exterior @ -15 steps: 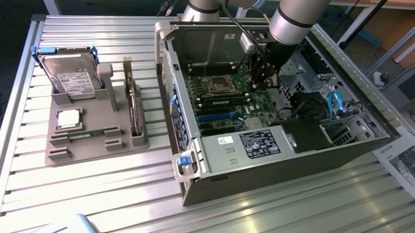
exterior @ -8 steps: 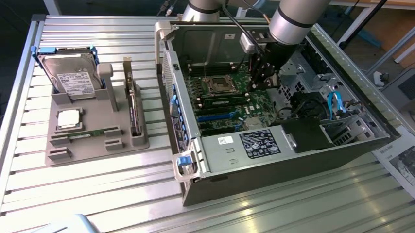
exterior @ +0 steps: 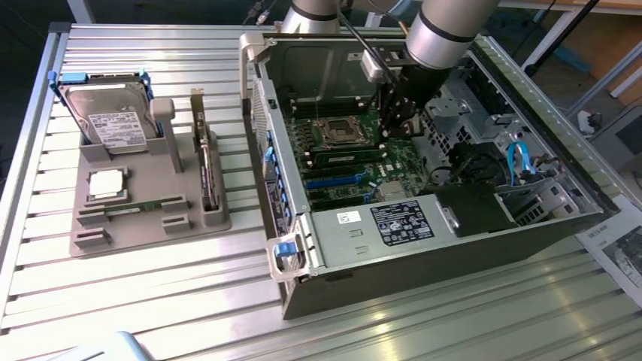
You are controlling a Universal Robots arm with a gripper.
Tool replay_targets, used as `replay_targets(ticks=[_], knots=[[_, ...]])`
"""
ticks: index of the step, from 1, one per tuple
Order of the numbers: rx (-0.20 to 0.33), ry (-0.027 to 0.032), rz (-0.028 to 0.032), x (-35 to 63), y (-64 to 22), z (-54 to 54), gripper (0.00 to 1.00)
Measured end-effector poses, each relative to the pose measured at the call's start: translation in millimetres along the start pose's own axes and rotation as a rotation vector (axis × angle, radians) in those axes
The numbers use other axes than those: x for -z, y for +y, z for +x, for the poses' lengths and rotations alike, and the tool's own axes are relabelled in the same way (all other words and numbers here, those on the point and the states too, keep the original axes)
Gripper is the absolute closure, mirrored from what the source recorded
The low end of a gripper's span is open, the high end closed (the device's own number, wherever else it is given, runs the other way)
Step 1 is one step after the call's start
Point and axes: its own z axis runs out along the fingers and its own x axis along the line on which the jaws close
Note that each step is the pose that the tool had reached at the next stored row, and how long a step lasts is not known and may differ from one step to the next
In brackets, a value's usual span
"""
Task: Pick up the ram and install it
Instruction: 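Press down the ram until it locks into place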
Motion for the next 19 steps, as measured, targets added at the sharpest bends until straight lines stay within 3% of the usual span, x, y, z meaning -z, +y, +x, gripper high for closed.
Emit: replay_targets(ticks=[8,12,14,15,19], knots=[[-0.001,-0.0004,-0.0161,-3.8,23.4,-3.3,0.9],[-0.001,-0.0005,-0.0227,-5.2,39.2,-4.2,0.9],[-0.001,-0.0008,-0.0295,-6.2,45.6,-4.9,0.9],[-0.002,-0.0007,-0.0331,-6.4,47.4,-5.1,0.9],[-0.002,-0.0009,-0.0333,-6.6,47.7,-5.1,0.9]])
